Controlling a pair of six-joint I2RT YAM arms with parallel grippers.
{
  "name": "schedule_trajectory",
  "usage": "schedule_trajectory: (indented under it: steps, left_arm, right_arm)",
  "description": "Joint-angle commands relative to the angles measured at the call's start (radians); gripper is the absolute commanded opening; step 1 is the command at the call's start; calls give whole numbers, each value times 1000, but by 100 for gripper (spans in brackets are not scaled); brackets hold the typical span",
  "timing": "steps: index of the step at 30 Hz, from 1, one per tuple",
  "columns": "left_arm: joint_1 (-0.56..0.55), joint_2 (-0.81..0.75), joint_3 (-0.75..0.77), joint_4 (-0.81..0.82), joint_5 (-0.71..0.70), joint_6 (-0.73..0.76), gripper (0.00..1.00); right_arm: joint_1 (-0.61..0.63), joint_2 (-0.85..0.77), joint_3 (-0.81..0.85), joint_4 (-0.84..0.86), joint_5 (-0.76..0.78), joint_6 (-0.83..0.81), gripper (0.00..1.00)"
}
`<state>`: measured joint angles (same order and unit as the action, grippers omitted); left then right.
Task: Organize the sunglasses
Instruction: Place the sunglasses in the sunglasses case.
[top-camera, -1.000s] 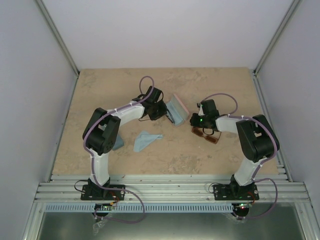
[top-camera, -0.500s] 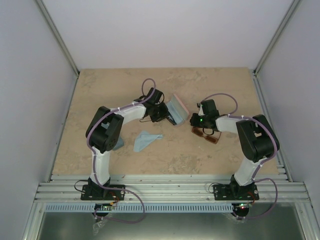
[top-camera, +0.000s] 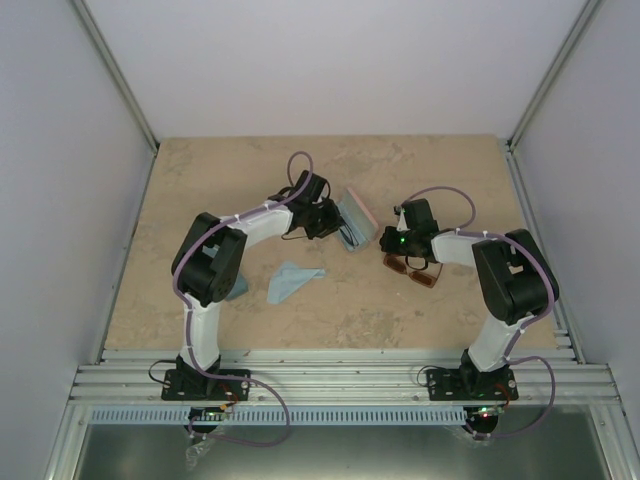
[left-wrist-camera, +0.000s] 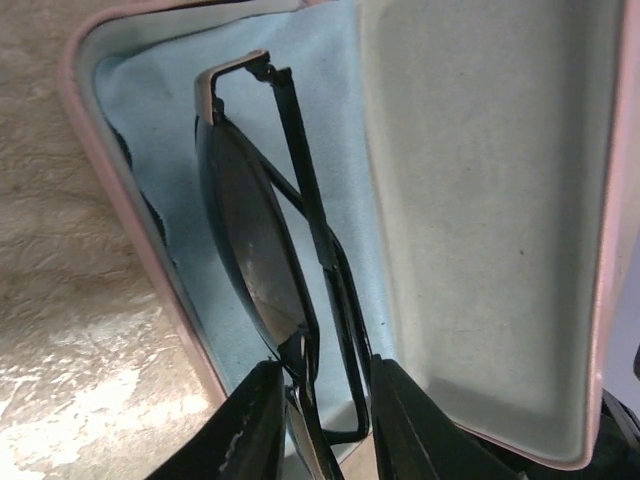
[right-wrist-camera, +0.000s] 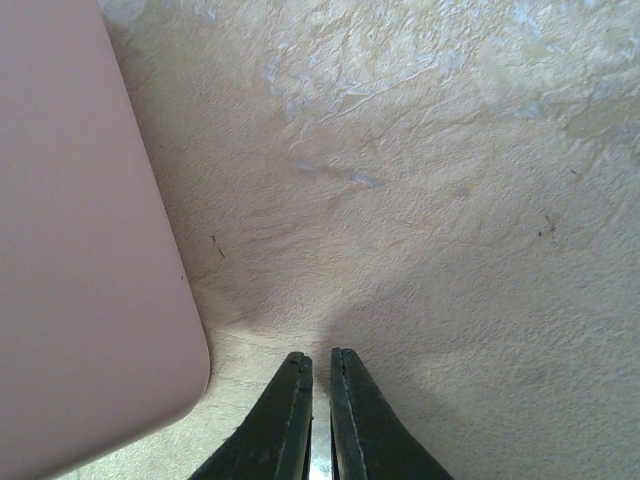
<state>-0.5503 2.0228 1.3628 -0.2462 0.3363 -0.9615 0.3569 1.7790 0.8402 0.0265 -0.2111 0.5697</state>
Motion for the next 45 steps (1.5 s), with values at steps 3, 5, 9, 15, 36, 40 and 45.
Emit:
schedule_trajectory:
  steps: [3, 5, 9, 15, 36, 40, 45]
  left_arm:
    - [-5, 4, 49, 12, 34, 29, 28]
    - [-6, 12, 55, 13, 41, 31, 29]
    - [-6, 26, 66, 27, 63, 25, 30]
    - [-7, 15, 69, 23, 46, 32, 30]
    - [82, -155, -298, 243, 12, -5, 30]
    - [86, -115, -269, 269, 54, 0, 29]
    - [86, -76, -239, 275, 81, -3, 29]
  right_arm:
    - [-2, 3, -27, -66, 35, -2, 9]
    - [-2, -1, -29, -68, 40, -1, 10]
    - [-1, -23, -33, -82, 61, -3, 13]
    - [0, -97, -39, -114, 119, -25, 15]
    - [240, -117, 298, -295, 243, -281, 33]
    - [299, -27, 383, -339, 334, -290, 28]
    - [319, 88, 481, -419, 468, -286, 26]
